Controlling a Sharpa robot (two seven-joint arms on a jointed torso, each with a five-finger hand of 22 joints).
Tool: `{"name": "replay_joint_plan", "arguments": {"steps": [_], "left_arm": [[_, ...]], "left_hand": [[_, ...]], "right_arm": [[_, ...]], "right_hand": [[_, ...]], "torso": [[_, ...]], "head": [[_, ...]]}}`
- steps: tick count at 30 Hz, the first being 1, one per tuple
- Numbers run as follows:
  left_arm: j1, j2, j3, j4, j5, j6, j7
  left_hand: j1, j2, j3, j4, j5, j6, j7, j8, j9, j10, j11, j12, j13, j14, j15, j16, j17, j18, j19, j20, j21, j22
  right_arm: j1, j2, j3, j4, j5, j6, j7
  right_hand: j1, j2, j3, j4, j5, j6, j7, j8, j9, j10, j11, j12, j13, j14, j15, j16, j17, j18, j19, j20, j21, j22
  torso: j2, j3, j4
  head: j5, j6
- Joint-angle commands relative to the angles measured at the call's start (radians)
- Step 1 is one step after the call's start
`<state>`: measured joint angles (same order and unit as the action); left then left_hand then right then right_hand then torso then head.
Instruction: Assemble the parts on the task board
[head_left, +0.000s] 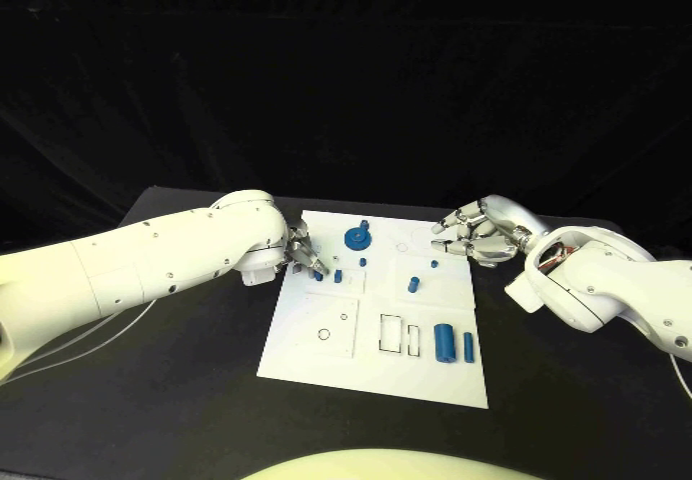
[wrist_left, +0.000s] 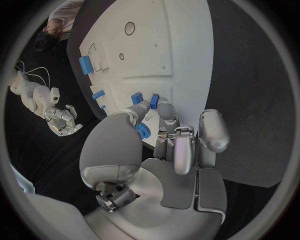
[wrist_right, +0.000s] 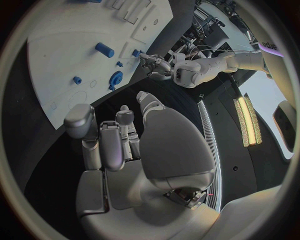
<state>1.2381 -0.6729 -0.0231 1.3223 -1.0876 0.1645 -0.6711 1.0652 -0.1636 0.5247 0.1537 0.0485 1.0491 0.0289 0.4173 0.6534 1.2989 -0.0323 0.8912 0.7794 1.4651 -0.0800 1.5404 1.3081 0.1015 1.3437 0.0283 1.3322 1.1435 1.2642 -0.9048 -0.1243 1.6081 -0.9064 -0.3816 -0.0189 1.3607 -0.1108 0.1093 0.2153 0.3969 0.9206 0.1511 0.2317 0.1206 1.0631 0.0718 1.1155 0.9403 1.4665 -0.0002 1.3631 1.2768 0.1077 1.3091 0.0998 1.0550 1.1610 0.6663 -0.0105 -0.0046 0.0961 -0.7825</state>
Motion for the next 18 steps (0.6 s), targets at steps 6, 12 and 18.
{"name": "replay_joint_plan", "arguments": {"steps": [6, 12, 18], "left_arm": [[0.000, 0.001, 0.000, -0.004, 0.003, 0.028, -0.016], [0.000, -0.001, 0.000, -0.004, 0.002, 0.023, -0.017], [0.000, -0.002, 0.000, -0.002, 0.009, -0.007, -0.003]], "left_hand": [[-0.026, -0.010, -0.056, 0.022, 0.001, 0.001, 0.008, 0.007, 0.000, 0.003, 0.000, 0.008, 0.002, 0.095, -0.007, 0.006, 0.228, -0.011, 0.002, -0.003, 0.003, 0.003], [-0.030, -0.011, -0.108, 0.045, 0.001, 0.002, 0.008, 0.012, 0.000, 0.004, 0.000, 0.013, 0.005, 0.095, -0.007, 0.006, 0.228, -0.011, 0.003, -0.003, 0.003, 0.005], [-0.031, -0.006, -0.171, 0.079, 0.001, 0.001, 0.007, 0.019, 0.000, 0.004, -0.001, 0.019, 0.010, 0.095, -0.007, 0.006, 0.228, -0.011, 0.005, -0.003, 0.005, 0.007]], "right_arm": [[-0.001, -0.001, 0.000, 0.002, -0.004, 0.013, 0.007], [-0.001, -0.002, 0.000, 0.002, -0.004, 0.012, 0.007], [-0.001, -0.001, 0.000, 0.002, -0.004, 0.012, 0.007]], "right_hand": [[-0.010, 0.001, 0.000, 0.008, 0.003, -0.008, 0.002, 0.004, 0.001, -0.009, -0.002, -0.005, -0.002, 0.033, -0.007, -0.008, -0.003, 0.007, -0.008, -0.001, -0.010, -0.002], [-0.010, 0.001, 0.000, 0.008, 0.003, -0.008, 0.002, 0.004, 0.001, -0.009, -0.002, -0.005, -0.002, 0.033, -0.007, -0.008, -0.003, 0.007, -0.008, -0.001, -0.010, -0.002], [-0.010, 0.001, 0.000, 0.008, 0.003, -0.008, 0.002, 0.004, 0.001, -0.009, -0.002, -0.005, -0.002, 0.033, -0.007, -0.008, -0.003, 0.007, -0.008, -0.001, -0.010, -0.002]], "torso": [[0.000, -0.0002, 0.0002], [0.000, -0.0002, 0.0005], [0.000, -0.0003, 0.0005]], "head": [[-0.001, -0.002], [-0.001, -0.001], [-0.001, -0.001]]}}
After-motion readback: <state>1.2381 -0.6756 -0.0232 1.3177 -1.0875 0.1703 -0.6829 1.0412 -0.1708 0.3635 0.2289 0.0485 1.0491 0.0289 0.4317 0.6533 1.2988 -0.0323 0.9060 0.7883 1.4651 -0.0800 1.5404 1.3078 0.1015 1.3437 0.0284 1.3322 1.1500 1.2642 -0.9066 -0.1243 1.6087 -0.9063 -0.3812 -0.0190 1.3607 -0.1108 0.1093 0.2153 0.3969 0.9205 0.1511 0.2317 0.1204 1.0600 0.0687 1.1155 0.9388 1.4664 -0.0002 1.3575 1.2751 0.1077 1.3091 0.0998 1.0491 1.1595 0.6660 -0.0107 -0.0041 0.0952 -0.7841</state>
